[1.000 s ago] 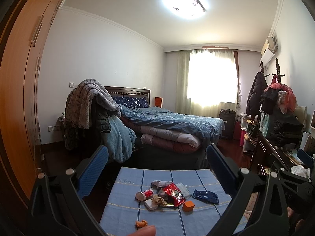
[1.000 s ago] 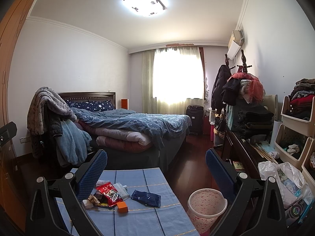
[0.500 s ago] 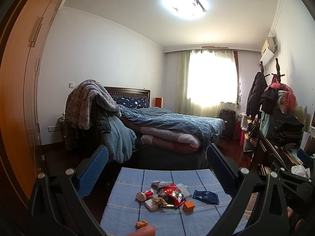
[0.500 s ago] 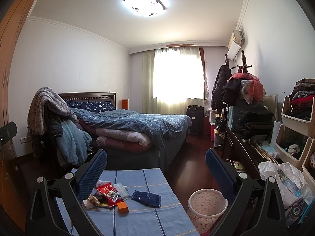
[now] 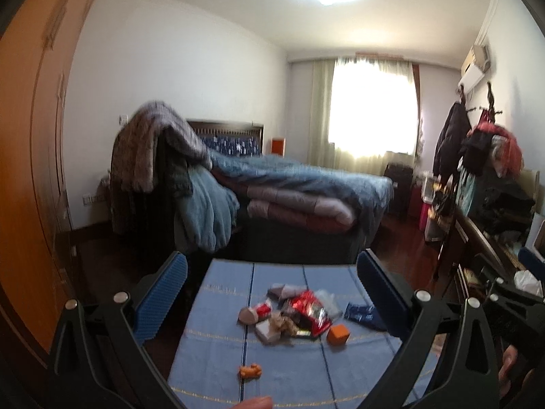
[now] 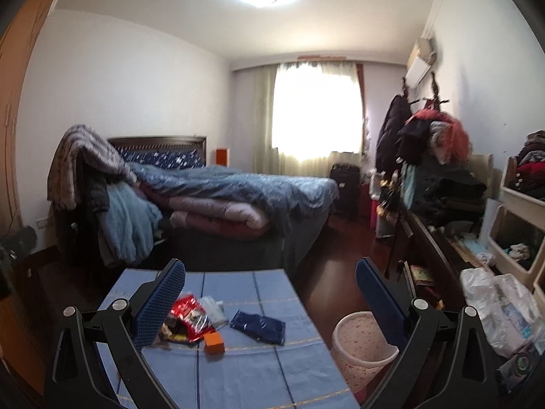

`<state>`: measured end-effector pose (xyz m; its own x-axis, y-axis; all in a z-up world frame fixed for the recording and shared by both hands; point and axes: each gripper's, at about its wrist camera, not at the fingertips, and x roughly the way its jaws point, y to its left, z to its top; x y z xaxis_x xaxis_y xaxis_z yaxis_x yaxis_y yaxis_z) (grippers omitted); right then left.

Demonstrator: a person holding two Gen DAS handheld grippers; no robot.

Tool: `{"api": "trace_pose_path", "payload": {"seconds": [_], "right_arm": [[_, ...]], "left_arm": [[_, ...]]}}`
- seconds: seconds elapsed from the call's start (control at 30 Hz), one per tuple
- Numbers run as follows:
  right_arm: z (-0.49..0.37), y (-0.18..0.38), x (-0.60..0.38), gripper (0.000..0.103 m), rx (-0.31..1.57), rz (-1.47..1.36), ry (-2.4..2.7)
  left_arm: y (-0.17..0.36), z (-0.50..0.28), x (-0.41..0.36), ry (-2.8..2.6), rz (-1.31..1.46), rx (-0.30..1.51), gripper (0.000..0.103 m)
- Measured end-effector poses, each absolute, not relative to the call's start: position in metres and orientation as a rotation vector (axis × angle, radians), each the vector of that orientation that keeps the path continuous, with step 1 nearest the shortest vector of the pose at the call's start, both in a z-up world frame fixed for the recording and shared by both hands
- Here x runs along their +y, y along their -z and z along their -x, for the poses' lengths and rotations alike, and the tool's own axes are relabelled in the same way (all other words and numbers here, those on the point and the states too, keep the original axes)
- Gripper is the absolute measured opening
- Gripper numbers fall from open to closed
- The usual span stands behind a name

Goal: Collect trash
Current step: 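Grasp the orange toy dog with the left tool while the right tool grasps the orange sponge cube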

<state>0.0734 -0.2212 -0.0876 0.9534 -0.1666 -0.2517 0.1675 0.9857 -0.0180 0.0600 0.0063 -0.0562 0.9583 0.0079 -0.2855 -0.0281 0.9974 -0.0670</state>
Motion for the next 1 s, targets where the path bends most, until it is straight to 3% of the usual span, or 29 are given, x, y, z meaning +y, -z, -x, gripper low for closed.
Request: {"api": "trace_pose_path", "payload": {"seconds": [0.17,0.63,0.73,0.83,1.0], "right_arm": [[-0.102,0.114,-0.214,0.100,0.312,0.025,0.113],[-0.184,0.203,-0.213,0.100,0.606,0.010,0.028],[-0.199,0.219,-0.215,0.100,0.674,-0.023,0.005],[-0.211,0.232,-0.215,0.100,0.722,-0.043,-0.009],[-0.227,0.246,-0.210,0.100,0.762,-0.042,-0.020]], "left_arm": [[0.103,-0.100,0.014,-0.051,0.039,0.392,0.100],[0.305,-0.209,0.035,-0.093,0.037,0.863,0.099],[0.329,-0.222,0.038,-0.098,0.056,0.914,0.099],[0.344,-0.230,0.043,-0.085,0.098,0.951,0.089],[0.348,-0.231,0.037,-0.100,0.056,0.958,0.083]]}}
